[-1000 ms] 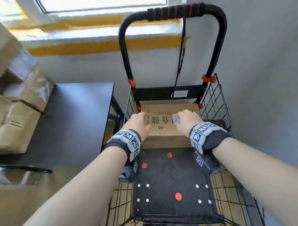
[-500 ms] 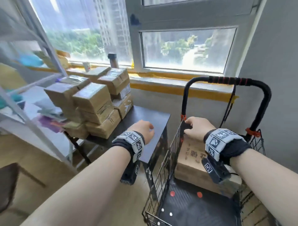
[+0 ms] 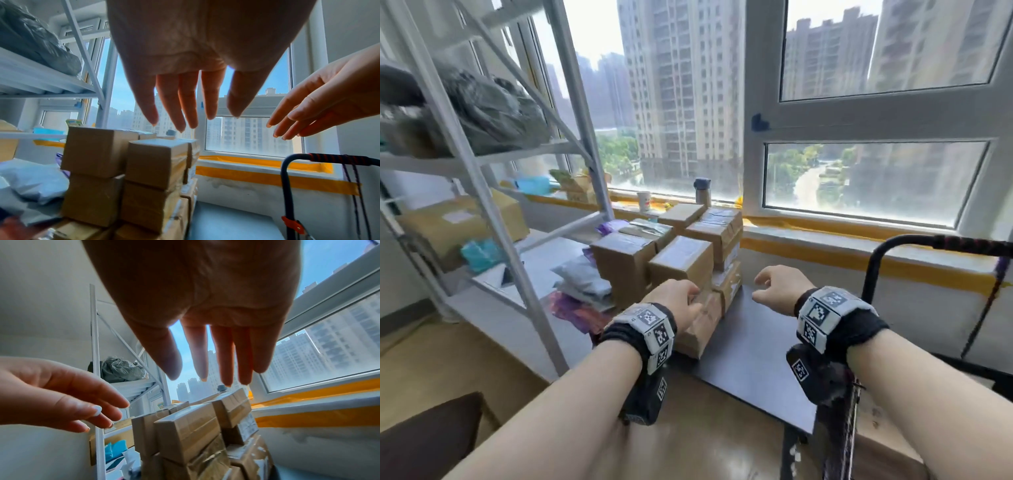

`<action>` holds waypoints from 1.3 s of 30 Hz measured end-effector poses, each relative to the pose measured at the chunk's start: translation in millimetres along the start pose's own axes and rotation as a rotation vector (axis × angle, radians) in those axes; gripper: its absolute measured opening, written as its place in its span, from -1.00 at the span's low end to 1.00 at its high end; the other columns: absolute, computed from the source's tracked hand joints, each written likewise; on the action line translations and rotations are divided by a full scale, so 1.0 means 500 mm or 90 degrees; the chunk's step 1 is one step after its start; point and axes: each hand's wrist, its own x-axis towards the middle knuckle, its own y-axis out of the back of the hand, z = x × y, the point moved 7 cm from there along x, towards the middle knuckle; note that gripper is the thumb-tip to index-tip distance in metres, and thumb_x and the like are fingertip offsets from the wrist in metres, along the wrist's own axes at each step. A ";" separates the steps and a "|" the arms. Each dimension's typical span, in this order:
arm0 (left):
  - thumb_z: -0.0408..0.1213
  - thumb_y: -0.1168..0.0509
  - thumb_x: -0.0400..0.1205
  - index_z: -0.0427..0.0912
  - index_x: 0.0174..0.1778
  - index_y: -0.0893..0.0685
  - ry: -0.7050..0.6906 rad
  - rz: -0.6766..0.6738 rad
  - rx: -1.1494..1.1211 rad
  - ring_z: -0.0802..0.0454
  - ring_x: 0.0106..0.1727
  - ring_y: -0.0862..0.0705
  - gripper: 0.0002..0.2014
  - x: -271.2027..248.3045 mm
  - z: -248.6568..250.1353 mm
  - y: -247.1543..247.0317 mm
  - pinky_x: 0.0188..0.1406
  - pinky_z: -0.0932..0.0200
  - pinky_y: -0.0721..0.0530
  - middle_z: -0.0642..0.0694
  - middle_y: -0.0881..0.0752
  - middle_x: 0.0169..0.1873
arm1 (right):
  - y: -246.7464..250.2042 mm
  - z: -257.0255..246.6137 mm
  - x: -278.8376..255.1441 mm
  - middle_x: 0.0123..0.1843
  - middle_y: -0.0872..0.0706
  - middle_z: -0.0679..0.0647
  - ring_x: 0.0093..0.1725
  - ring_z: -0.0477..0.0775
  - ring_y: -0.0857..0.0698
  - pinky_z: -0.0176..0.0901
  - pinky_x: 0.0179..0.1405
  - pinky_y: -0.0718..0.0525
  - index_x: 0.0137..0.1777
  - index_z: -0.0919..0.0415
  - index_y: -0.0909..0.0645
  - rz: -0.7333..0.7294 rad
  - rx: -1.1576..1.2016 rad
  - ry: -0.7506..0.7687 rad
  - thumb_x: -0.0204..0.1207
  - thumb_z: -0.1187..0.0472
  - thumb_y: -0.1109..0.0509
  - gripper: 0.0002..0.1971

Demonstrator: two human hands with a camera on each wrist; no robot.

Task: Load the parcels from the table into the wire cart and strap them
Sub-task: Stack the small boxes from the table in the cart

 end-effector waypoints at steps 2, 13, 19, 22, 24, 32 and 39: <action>-0.05 -0.25 0.63 0.00 0.40 -0.55 0.008 0.018 -0.001 0.01 0.32 -0.60 -0.59 0.008 -0.062 0.034 0.34 0.09 -0.55 -0.02 -0.62 0.31 | -0.033 -0.060 0.028 0.23 -0.71 0.23 0.25 0.21 -0.64 -0.02 0.26 -0.60 0.24 0.35 -0.66 0.002 0.019 0.003 0.53 0.18 -0.31 -0.65; -0.05 -0.29 0.62 -0.08 0.53 -0.38 0.067 0.030 -0.051 -0.07 0.37 -0.55 -0.45 0.109 -0.268 0.089 0.36 0.04 -0.54 -0.13 -0.54 0.39 | -0.137 -0.215 0.174 0.37 -0.61 0.09 0.38 0.07 -0.56 -0.15 0.35 -0.51 0.42 0.20 -0.52 -0.031 0.065 0.002 0.55 0.15 -0.32 -0.57; -0.07 -0.28 0.63 -0.11 0.51 -0.42 0.034 0.023 -0.017 -0.06 0.39 -0.54 -0.48 0.243 -0.255 0.128 0.35 0.12 -0.46 -0.11 -0.55 0.40 | -0.102 -0.186 0.324 0.41 -0.58 0.09 0.40 0.07 -0.54 -0.15 0.35 -0.48 0.45 0.17 -0.49 -0.002 0.049 -0.024 0.55 0.14 -0.30 -0.54; -0.01 -0.28 0.60 -0.05 0.51 -0.42 0.028 0.026 -0.003 -0.08 0.40 -0.52 -0.46 0.337 -0.230 0.154 0.43 0.05 -0.46 -0.10 -0.55 0.41 | -0.065 -0.163 0.408 0.42 -0.57 0.11 0.40 0.09 -0.54 -0.13 0.35 -0.50 0.46 0.17 -0.48 0.005 0.063 -0.051 0.54 0.12 -0.33 -0.53; -0.03 -0.28 0.59 -0.07 0.49 -0.43 0.012 0.023 -0.002 -0.07 0.37 -0.55 -0.47 0.402 -0.206 0.167 0.38 0.04 -0.51 -0.10 -0.58 0.38 | -0.040 -0.141 0.461 0.44 -0.56 0.11 0.40 0.11 -0.54 -0.13 0.34 -0.50 0.47 0.17 -0.47 0.012 0.070 -0.072 0.53 0.10 -0.34 -0.50; 0.01 -0.27 0.62 -0.15 0.49 -0.44 -0.016 -0.070 0.061 -0.08 0.35 -0.57 -0.46 0.610 -0.123 0.140 0.29 0.08 -0.54 -0.13 -0.58 0.37 | -0.035 -0.013 0.589 0.28 -0.64 0.14 0.14 0.13 -0.62 -0.15 -0.06 -0.57 0.40 0.28 -0.47 0.005 0.208 -0.202 0.54 0.00 -0.39 -0.48; 0.27 -0.17 0.55 -0.06 0.09 -0.70 -0.029 -0.163 0.208 -0.04 0.03 -0.68 -0.50 0.725 -0.088 0.071 0.13 0.06 -0.65 -0.05 -0.73 -0.09 | -0.110 0.048 0.627 0.47 -0.48 0.29 0.28 0.21 -0.61 -0.05 0.23 -0.60 0.58 0.40 -0.24 -0.058 0.320 -0.310 0.59 -0.15 -0.26 -0.25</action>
